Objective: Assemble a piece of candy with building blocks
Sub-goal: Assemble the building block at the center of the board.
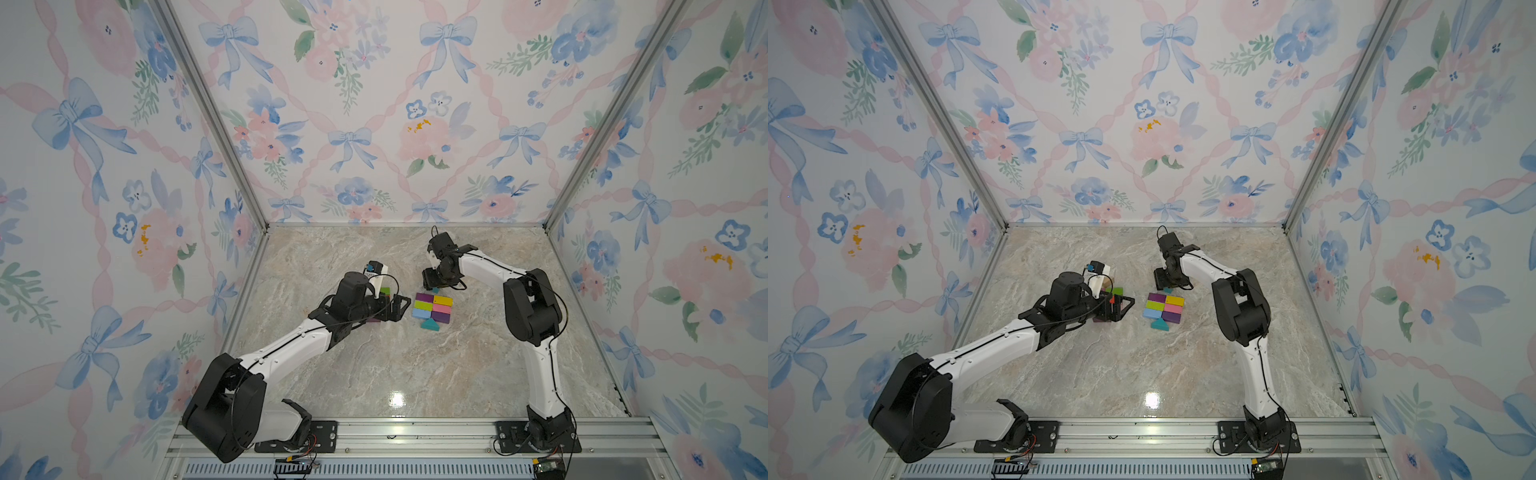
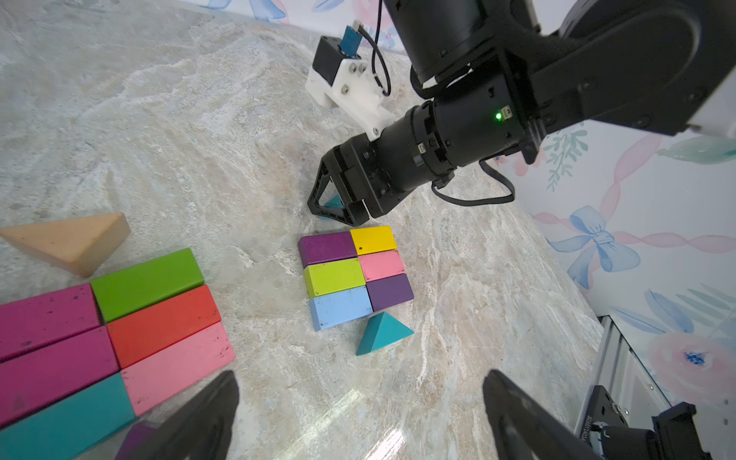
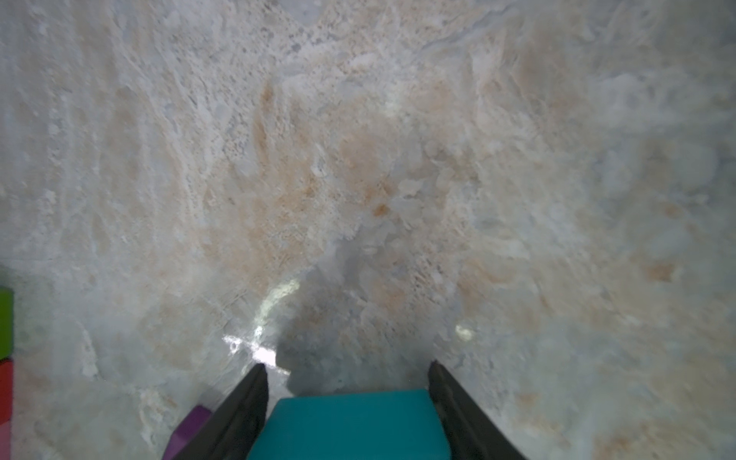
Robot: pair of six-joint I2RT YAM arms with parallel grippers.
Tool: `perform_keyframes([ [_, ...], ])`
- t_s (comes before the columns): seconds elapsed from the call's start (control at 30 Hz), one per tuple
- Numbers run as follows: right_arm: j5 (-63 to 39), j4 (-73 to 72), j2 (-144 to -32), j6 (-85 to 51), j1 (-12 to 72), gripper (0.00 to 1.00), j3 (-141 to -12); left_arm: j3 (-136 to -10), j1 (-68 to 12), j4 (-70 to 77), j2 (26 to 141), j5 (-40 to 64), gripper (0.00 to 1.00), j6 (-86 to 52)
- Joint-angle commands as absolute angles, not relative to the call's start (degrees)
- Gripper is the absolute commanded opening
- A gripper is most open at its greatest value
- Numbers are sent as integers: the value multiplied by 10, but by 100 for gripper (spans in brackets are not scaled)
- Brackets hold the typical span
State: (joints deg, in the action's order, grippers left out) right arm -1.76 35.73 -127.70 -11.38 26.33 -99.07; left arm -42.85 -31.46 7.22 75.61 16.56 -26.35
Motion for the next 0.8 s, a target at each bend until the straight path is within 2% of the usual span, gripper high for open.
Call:
perform_keyframes([
  [0.0,-37,375,-1267,-121,267,68,-987,-417,-315,74,737,166,98,-276],
  [0.13,-51,368,-1262,-123,266,71,-986,-413,-319,74,733,167,98,-285],
  [0.77,-58,414,-1308,-89,262,71,-1077,-417,-320,74,746,162,98,-286],
])
